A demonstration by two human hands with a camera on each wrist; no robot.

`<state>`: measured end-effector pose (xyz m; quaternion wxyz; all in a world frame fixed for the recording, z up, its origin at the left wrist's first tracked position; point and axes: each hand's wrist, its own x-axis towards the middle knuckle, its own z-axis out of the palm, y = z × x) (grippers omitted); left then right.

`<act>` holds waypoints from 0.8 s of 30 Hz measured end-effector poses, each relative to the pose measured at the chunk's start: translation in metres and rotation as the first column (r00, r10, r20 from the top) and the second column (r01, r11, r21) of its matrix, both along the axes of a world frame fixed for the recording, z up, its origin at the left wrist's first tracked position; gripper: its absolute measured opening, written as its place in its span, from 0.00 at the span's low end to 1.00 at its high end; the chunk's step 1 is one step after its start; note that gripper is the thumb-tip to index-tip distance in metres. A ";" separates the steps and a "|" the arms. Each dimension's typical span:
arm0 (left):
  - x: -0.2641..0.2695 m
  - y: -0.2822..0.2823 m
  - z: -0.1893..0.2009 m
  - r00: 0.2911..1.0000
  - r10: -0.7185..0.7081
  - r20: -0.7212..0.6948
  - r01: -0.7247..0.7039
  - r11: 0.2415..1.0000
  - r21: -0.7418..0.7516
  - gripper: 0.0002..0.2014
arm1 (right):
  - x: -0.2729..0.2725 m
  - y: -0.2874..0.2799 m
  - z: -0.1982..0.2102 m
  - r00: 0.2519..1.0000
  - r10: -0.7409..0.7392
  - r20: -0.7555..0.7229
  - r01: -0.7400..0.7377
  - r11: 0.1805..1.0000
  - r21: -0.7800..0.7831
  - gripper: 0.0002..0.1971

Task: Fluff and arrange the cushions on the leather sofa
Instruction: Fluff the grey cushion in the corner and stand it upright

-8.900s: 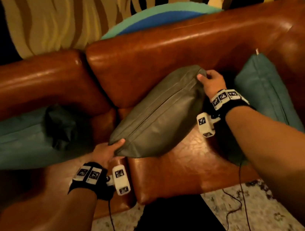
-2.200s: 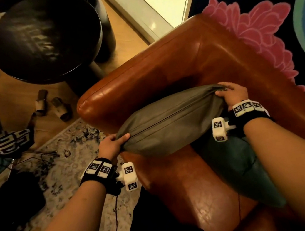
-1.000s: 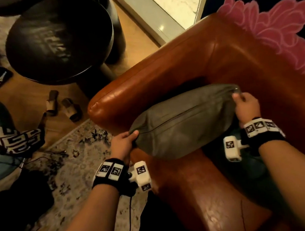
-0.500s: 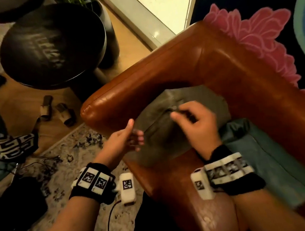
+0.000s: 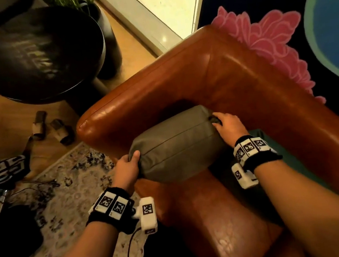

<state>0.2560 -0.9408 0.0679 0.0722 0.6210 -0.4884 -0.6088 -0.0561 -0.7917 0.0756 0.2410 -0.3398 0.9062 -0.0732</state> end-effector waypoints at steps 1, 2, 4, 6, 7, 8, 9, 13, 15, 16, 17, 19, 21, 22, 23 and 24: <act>-0.005 0.001 0.002 1.000 0.009 0.022 -0.008 0.999 -0.045 0.21 | -0.001 0.002 0.001 0.999 0.042 -0.013 -0.041 0.999 0.028 0.26; -0.010 0.002 0.008 0.998 0.008 0.057 -0.002 0.996 -0.092 0.21 | 0.003 0.006 0.003 0.997 0.063 -0.051 -0.060 0.997 0.052 0.27; -0.019 0.004 0.013 0.986 -0.034 0.162 0.062 0.983 -0.173 0.23 | 0.018 0.014 0.003 0.981 0.108 -0.161 -0.099 0.993 0.062 0.26; -0.024 0.006 0.017 0.976 -0.102 0.192 0.140 0.971 -0.192 0.25 | 0.027 0.025 0.000 0.967 0.189 -0.169 -0.191 0.982 0.004 0.19; -0.021 0.006 0.014 0.974 -0.111 0.199 0.157 0.960 -0.234 0.25 | 0.022 0.031 0.000 0.972 0.188 -0.141 -0.199 0.978 -0.070 0.15; -0.016 0.006 0.014 0.974 -0.100 0.206 0.154 0.951 -0.267 0.25 | 0.012 0.037 0.003 0.988 0.124 -0.090 -0.139 0.973 -0.183 0.12; -0.008 0.003 0.010 0.978 -0.047 0.204 0.104 0.955 -0.277 0.25 | -0.001 0.043 0.011 1.000 -0.010 0.018 0.015 0.952 -0.305 0.09; 0.010 -0.003 0.002 0.955 0.188 0.231 -0.154 0.975 -0.160 0.38 | -0.022 0.050 0.029 0.766 -0.308 0.565 0.617 0.601 -0.509 0.03; -0.002 0.004 0.010 0.960 0.194 0.200 -0.164 0.974 -0.160 0.35 | -0.017 0.042 0.008 0.664 -0.430 0.612 0.746 0.441 -0.499 0.03; -0.011 0.009 0.015 0.968 0.183 0.173 -0.153 0.973 -0.173 0.34 | -0.013 0.036 -0.001 0.591 -0.531 0.608 0.806 0.344 -0.483 0.07; -0.019 0.013 0.021 0.978 0.165 0.130 -0.138 0.971 -0.194 0.33 | -0.009 0.029 -0.006 0.543 -0.638 0.546 0.822 0.273 -0.499 0.13; -0.028 0.023 0.023 0.991 0.118 0.067 -0.099 0.967 -0.235 0.30 | 0.019 0.009 0.003 0.647 -0.743 0.172 0.661 0.434 -0.612 0.24; -0.030 0.033 0.021 0.999 0.042 0.018 -0.037 0.971 -0.236 0.22 | 0.076 -0.013 0.017 0.900 -0.393 -0.189 0.207 0.767 -0.608 0.30; -0.029 0.035 0.019 1.000 -0.009 -0.001 0.008 0.969 -0.247 0.17 | 0.112 -0.025 0.019 0.967 -0.092 -0.238 -0.057 0.832 -0.552 0.31; -0.027 0.035 0.017 0.998 -0.069 0.008 0.068 0.956 -0.285 0.14 | 0.144 -0.034 0.016 0.953 0.186 -0.238 -0.283 0.824 -0.490 0.30; -0.023 0.033 0.014 0.994 -0.103 0.031 0.107 0.939 -0.326 0.11 | 0.168 -0.036 0.006 0.888 0.394 -0.237 -0.459 0.786 -0.413 0.28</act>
